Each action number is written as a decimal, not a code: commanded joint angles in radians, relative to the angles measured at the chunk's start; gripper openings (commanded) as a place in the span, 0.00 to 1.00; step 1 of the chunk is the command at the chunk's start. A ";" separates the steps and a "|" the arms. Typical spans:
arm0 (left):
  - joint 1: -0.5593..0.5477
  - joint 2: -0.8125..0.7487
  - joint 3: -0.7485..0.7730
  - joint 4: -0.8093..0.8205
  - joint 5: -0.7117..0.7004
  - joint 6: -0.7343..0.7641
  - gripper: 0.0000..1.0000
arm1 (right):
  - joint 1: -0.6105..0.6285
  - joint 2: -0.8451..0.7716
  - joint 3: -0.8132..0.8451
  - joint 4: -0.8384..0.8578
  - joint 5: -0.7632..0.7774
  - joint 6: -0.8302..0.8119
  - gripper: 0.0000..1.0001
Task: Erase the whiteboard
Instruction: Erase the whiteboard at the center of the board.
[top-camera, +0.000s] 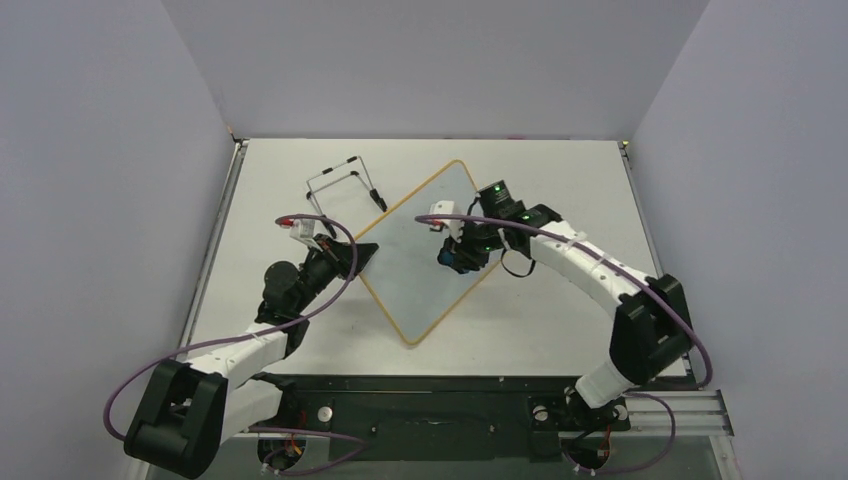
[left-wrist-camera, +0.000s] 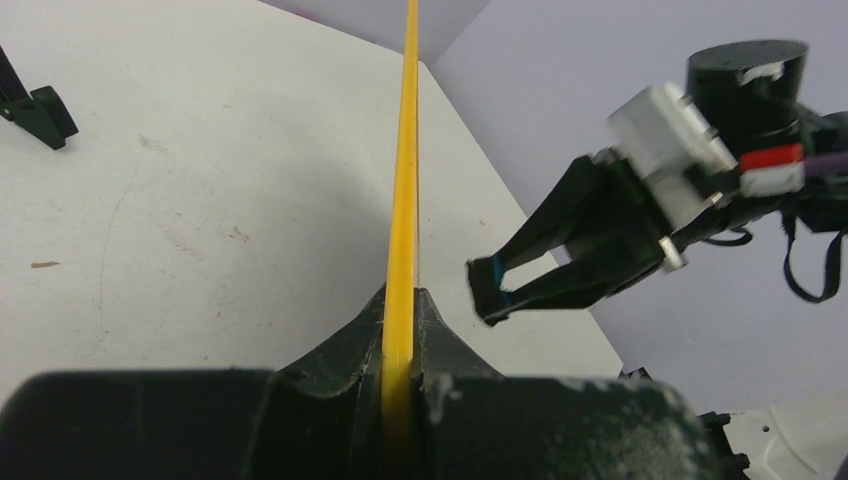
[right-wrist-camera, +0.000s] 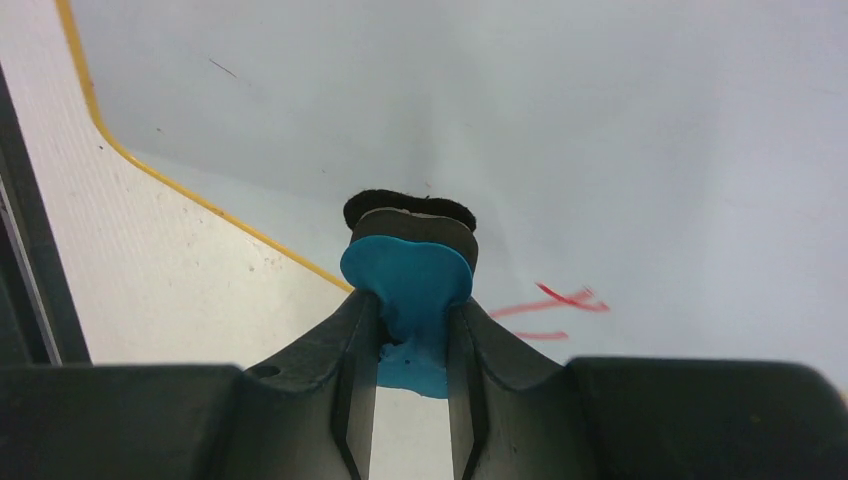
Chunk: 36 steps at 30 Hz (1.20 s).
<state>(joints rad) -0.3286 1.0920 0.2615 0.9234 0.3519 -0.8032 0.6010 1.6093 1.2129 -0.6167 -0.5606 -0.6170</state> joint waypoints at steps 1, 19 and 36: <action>-0.008 -0.016 0.089 0.094 0.062 0.070 0.00 | -0.134 -0.181 0.022 -0.035 -0.168 -0.038 0.00; 0.025 0.236 0.125 0.436 0.118 -0.072 0.00 | -0.114 -0.260 -0.477 0.745 0.223 0.162 0.00; 0.023 0.235 0.115 0.376 0.141 -0.046 0.00 | -0.061 -0.097 -0.370 0.647 0.484 0.029 0.00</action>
<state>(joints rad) -0.2993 1.3659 0.3283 1.1786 0.4568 -0.8299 0.6052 1.4864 0.7788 0.0811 -0.1215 -0.5697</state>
